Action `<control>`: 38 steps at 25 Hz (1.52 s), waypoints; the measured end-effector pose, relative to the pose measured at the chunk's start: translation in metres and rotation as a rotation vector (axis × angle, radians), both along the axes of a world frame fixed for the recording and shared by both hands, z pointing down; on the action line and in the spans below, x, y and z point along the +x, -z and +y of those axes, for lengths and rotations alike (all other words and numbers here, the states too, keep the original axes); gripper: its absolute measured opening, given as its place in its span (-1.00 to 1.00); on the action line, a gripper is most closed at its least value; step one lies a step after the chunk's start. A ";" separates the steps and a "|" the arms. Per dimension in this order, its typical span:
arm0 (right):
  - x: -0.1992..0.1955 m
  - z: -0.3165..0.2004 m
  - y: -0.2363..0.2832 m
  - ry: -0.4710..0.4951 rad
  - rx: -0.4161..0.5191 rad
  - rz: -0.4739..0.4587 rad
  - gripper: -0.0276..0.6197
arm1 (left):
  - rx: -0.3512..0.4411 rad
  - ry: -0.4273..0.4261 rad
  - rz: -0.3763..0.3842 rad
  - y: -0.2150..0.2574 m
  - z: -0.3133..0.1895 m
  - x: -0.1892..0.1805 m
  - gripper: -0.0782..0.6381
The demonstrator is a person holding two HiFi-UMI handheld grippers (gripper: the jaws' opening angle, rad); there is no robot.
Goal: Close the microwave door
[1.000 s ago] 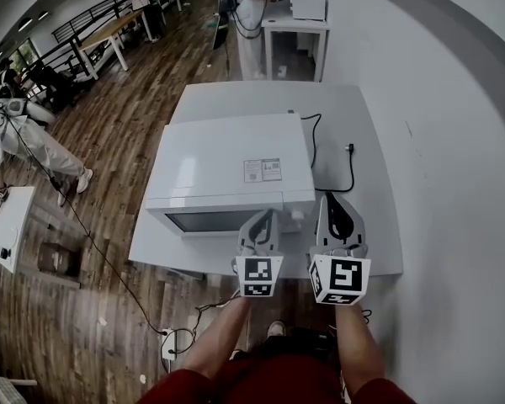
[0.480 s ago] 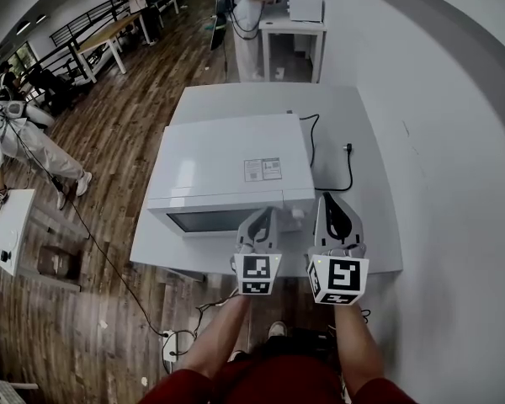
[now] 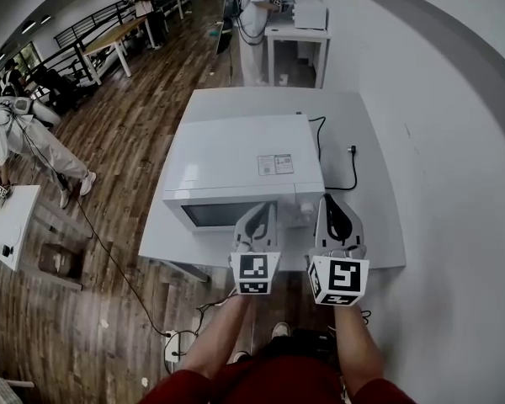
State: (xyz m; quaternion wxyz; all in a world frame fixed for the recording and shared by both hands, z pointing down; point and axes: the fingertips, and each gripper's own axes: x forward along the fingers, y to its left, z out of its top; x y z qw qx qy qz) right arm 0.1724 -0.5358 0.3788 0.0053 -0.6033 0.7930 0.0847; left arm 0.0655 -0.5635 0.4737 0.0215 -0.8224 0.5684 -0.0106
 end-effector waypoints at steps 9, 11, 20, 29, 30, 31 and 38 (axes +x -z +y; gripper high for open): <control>-0.055 0.043 0.013 0.039 0.035 -0.004 -0.83 | 0.047 0.045 0.023 0.044 0.046 -0.062 -0.71; -0.069 0.054 0.016 0.045 0.040 -0.007 -0.83 | 0.056 0.058 0.023 0.051 0.060 -0.079 -0.71; -0.129 0.100 0.030 0.089 0.077 -0.028 -0.83 | 0.071 0.103 0.041 0.079 0.117 -0.148 -0.71; -0.162 0.139 0.033 0.113 0.087 -0.021 -0.83 | 0.111 0.113 0.065 0.109 0.170 -0.185 -0.71; -0.164 0.142 0.033 0.115 0.086 -0.023 -0.83 | 0.115 0.113 0.067 0.110 0.174 -0.188 -0.71; -0.166 0.145 0.033 0.117 0.085 -0.024 -0.83 | 0.116 0.114 0.068 0.110 0.177 -0.191 -0.71; -0.178 0.158 0.034 0.129 0.094 -0.014 -0.83 | 0.096 0.129 0.081 0.097 0.189 -0.203 -0.71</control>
